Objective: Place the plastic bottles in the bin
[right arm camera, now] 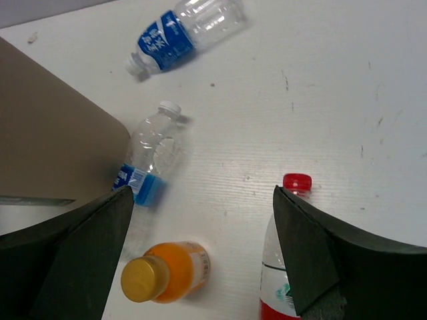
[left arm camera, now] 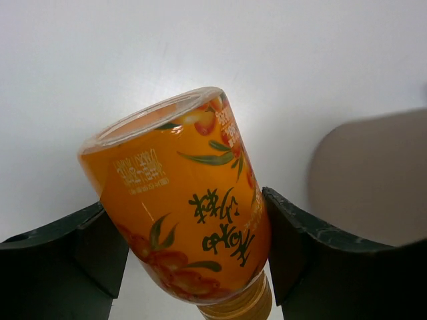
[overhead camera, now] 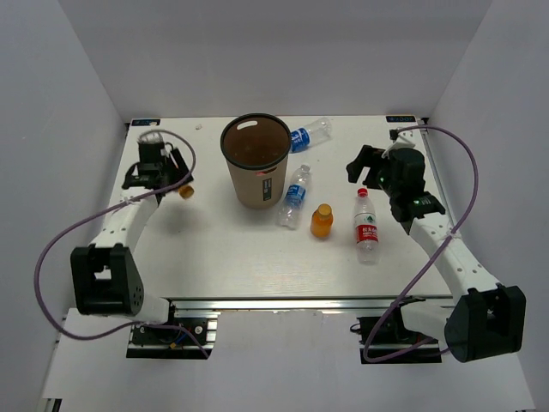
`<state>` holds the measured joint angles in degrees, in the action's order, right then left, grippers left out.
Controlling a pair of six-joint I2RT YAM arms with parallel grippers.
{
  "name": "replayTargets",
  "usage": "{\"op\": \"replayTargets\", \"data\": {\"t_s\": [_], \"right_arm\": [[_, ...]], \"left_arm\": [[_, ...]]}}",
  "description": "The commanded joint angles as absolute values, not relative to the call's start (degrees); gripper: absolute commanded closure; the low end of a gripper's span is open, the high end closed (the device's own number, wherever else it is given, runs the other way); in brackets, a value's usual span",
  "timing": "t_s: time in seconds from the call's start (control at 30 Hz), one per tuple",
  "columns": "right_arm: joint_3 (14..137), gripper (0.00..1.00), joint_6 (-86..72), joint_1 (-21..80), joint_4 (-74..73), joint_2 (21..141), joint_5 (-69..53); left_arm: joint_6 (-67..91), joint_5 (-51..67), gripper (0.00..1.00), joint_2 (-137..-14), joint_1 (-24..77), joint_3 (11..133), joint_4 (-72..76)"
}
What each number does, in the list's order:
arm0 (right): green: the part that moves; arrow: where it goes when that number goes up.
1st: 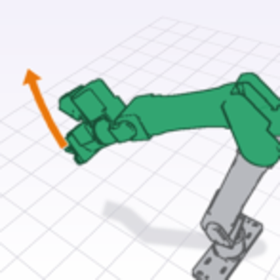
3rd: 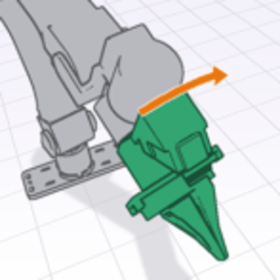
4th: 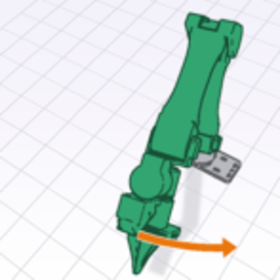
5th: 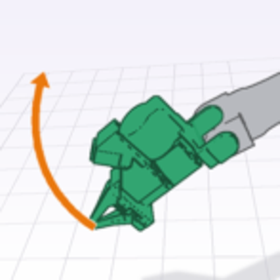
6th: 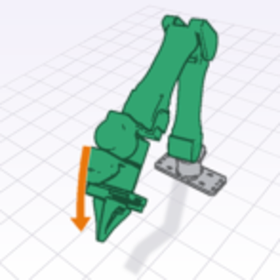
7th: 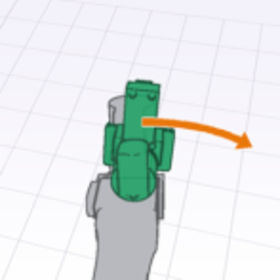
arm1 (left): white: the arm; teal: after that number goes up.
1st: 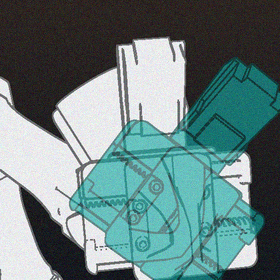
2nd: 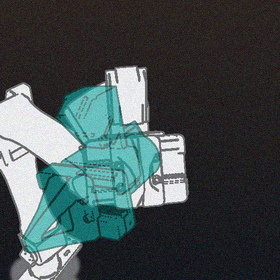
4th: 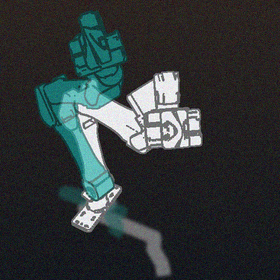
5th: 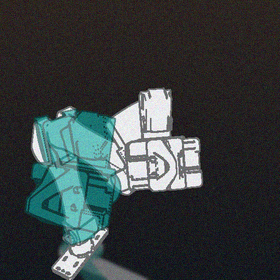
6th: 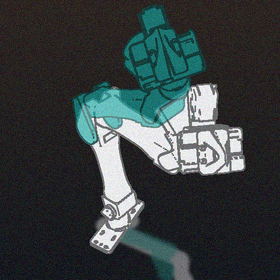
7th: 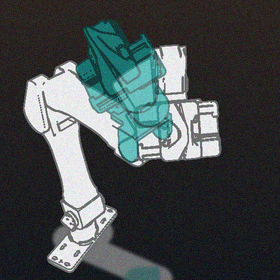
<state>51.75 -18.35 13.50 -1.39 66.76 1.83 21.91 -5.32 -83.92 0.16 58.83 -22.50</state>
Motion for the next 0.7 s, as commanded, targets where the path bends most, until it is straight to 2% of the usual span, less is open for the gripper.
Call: {"op": "replayTargets", "data": {"t_s": [0.0,0.2,0.27,0.3,0.4,0.57,0.67], "right_arm": [[50.8,0.11,-21.0,12.1,-3.7,67.7,3.3],[48.5,0.11,-22.1,10.2,-8.3,70.0,3.0],[47.2,0.11,-22.1,9.6,-9.2,70.0,4.9],[46.6,0.11,-22.3,9.3,-9.4,70.0,6.1],[44.3,0.11,-22.5,8.3,-9.0,70.2,5.5],[41.8,0.11,-22.0,6.9,-6.4,72.5,3.6],[41.0,0.11,-21.7,6.5,-5.0,75.2,0.5]], "left_arm": [[22.4,-6.7,0.48,-74.5,0.1,69.5,-19.8],[19.0,8.5,0.44,-71.5,2.5,81.1,-7.6],[16.4,11.0,0.42,-73.7,7.1,85.1,-5.5],[15.1,8.5,0.42,-74.9,12.1,86.7,-5.8],[10.2,4.8,0.42,-80.1,18.9,91.0,-5.8],[11.5,3.9,0.41,-86.6,20.5,92.6,-3.4],[10.6,4.7,0.36,-89.0,21.5,91.9,-3.7]]}}
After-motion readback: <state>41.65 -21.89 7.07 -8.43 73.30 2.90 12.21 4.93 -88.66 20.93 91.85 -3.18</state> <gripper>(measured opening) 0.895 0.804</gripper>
